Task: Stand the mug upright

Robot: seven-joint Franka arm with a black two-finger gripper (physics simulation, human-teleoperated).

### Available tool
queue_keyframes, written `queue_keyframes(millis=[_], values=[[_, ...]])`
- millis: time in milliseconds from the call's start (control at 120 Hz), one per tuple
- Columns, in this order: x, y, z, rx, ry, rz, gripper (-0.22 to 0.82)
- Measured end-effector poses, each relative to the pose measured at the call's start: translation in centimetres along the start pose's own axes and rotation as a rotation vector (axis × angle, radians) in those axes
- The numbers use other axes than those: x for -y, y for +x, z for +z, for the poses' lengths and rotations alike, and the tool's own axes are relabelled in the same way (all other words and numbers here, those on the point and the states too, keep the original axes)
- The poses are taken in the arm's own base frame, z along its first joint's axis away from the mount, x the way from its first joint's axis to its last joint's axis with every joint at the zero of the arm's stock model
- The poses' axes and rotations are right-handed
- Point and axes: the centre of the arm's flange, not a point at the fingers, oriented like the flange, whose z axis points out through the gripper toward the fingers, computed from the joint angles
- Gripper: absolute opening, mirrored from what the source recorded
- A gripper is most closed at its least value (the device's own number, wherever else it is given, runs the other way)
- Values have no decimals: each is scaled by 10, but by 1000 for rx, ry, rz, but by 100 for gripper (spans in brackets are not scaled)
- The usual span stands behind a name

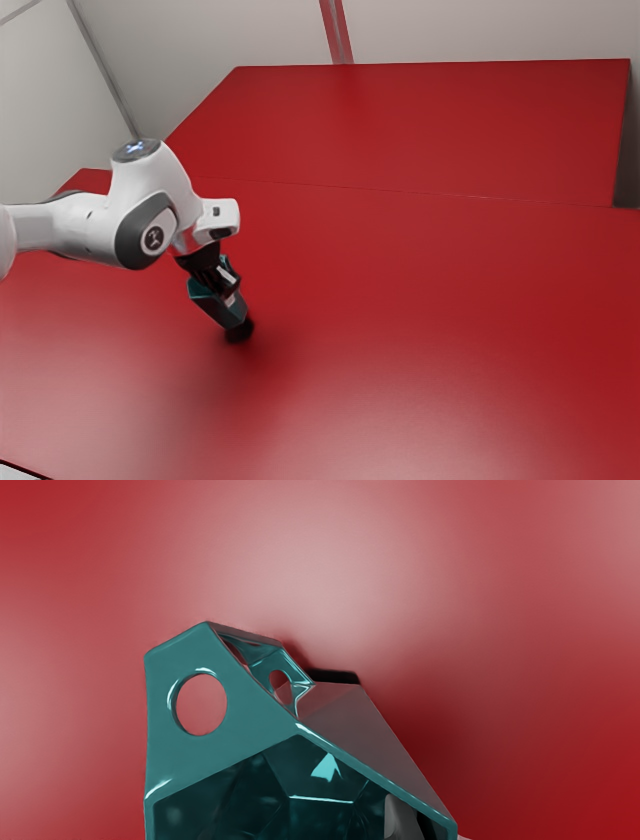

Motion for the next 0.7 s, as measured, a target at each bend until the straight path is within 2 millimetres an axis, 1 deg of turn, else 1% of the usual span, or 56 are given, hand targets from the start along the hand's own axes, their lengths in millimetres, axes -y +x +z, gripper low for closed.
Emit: queue_keyframes(millis=[508,667,700], values=[[-4,0,33,75,-8,-69,-18],[-4,0,37,83,-8,-83,-18],[-4,0,38,83,-8,-86,-16]])
